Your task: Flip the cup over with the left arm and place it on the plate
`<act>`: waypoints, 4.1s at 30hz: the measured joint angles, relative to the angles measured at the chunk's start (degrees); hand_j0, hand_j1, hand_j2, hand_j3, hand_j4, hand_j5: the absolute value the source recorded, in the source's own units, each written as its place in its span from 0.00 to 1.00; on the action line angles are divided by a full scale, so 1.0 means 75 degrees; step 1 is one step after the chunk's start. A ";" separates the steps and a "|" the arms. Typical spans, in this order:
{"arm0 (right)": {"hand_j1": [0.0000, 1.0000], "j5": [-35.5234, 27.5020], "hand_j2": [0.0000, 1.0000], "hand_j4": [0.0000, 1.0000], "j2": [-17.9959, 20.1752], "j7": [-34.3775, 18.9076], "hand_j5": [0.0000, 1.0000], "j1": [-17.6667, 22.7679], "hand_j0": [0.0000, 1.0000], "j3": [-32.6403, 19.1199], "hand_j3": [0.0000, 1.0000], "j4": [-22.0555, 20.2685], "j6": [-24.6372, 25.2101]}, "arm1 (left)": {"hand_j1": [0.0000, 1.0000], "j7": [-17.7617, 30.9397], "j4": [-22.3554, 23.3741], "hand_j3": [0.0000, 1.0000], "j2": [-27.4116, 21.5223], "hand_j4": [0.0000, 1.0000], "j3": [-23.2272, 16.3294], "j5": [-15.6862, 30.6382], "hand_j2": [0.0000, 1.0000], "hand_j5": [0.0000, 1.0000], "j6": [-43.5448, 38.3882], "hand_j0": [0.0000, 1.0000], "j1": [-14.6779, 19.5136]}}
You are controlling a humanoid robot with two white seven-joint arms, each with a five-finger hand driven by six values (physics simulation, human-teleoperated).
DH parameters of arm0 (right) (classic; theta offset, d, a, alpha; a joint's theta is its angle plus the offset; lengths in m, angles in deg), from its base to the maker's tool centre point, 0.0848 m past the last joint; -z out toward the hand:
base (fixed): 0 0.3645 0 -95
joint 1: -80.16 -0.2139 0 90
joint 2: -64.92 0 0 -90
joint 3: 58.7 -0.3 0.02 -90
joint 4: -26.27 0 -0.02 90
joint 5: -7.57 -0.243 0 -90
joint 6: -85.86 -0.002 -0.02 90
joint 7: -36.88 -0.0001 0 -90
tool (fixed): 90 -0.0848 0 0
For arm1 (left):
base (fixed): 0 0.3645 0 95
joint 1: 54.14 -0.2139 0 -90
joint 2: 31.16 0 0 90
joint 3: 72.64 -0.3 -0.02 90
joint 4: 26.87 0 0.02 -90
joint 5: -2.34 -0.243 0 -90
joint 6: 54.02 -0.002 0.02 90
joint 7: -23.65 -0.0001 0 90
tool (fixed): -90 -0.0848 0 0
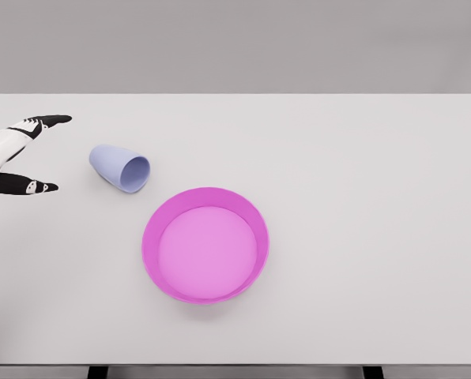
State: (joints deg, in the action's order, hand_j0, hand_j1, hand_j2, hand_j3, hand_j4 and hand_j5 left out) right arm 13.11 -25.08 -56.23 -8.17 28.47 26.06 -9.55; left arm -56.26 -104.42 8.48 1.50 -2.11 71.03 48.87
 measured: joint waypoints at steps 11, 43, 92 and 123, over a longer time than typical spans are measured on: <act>1.00 0.0000 1.00 1.00 0.0000 -0.0039 1.00 0.0035 1.00 -0.0009 1.00 0.0006 0.0006 | 1.00 0.0140 0.0005 1.00 -0.0024 1.00 -0.0001 0.0003 1.00 1.00 0.0000 1.00 -0.0023; 1.00 0.0000 1.00 1.00 0.0000 -0.0040 1.00 0.0035 1.00 -0.0008 1.00 0.0005 0.0007 | 1.00 0.0957 -0.0084 1.00 0.0124 1.00 0.1364 -0.0198 1.00 1.00 -0.0001 1.00 0.0386; 1.00 0.0000 1.00 1.00 0.0000 -0.0039 1.00 0.0035 1.00 -0.0009 1.00 0.0004 0.0007 | 1.00 0.0992 0.1435 1.00 0.1537 1.00 -0.1886 -0.3278 1.00 1.00 0.0005 1.00 0.2461; 1.00 0.0000 1.00 1.00 0.0000 -0.0041 1.00 0.0035 1.00 -0.0008 1.00 0.0004 0.0007 | 0.96 0.1154 0.1685 0.96 0.1896 0.96 -0.2015 -0.3466 0.96 0.96 0.0003 0.96 0.2625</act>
State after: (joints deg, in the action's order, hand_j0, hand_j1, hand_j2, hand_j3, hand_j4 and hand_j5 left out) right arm 13.11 -25.08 -56.53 -7.91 28.41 26.10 -9.50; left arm -47.61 -91.78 22.69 -13.62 -28.10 71.05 68.56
